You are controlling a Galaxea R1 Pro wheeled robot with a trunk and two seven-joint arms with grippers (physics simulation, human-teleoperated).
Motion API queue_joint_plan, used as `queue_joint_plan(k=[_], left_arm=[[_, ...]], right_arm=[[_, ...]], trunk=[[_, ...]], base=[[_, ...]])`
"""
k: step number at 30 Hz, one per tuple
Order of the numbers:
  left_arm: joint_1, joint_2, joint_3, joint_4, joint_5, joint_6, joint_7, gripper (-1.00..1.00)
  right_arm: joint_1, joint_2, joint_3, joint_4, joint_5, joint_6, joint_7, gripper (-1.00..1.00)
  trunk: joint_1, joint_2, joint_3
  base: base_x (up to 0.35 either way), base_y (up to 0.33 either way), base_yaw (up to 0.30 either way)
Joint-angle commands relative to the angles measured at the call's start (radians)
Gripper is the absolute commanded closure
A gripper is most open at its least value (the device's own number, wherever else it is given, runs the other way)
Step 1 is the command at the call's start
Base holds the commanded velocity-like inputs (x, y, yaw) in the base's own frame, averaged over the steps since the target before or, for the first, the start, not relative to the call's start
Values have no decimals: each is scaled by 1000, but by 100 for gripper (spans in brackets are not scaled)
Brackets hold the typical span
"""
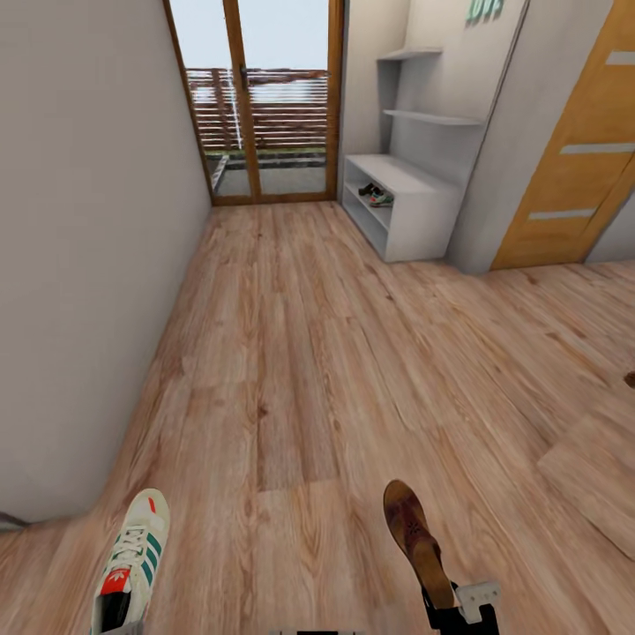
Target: Pick up the two gym shoes and the two sandals from the corridor floor and place them onto the hallstand (shoe rack) in the corridor, making sure they are on the rack and not on the floor. Arrange them so the two gym shoes are next to each other and the two sandals are next to each other.
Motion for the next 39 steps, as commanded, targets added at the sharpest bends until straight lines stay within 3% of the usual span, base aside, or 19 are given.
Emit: queue_joint_plan(k=[1, 12, 15, 17, 19, 39], left_arm=[[-1, 0, 2, 1, 5, -3, -4, 100], [-1, 0, 2, 1, 5, -3, -4, 100], [-1, 0, 2, 1, 5, -3, -4, 100], [-1, 0, 2, 1, 5, -3, -4, 100], [-1, 0, 2, 1, 5, -3, -4, 100], [-1, 0, 2, 1, 4, -3, -4, 100]], right_arm=[[-1, 0, -7, 0, 5, -6, 10, 100], [-1, -4, -11, -1, 4, -7, 9, 100], [-1, -4, -36, -1, 4, -5, 6, 100], [-1, -4, -88, -1, 4, -4, 4, 100], [-1, -4, -100, -2, 4, -4, 4, 100], [-1, 2, -107, 0, 7, -4, 6, 100]], trunk=[[0, 0, -1], [0, 0, -1], [0, 0, -1], [0, 0, -1], [0, 0, -1], [0, 0, -1]], base=[[338, 0, 1], [338, 0, 0], [338, 0, 0], [338, 0, 0], [338, 0, 0], [338, 0, 21]])
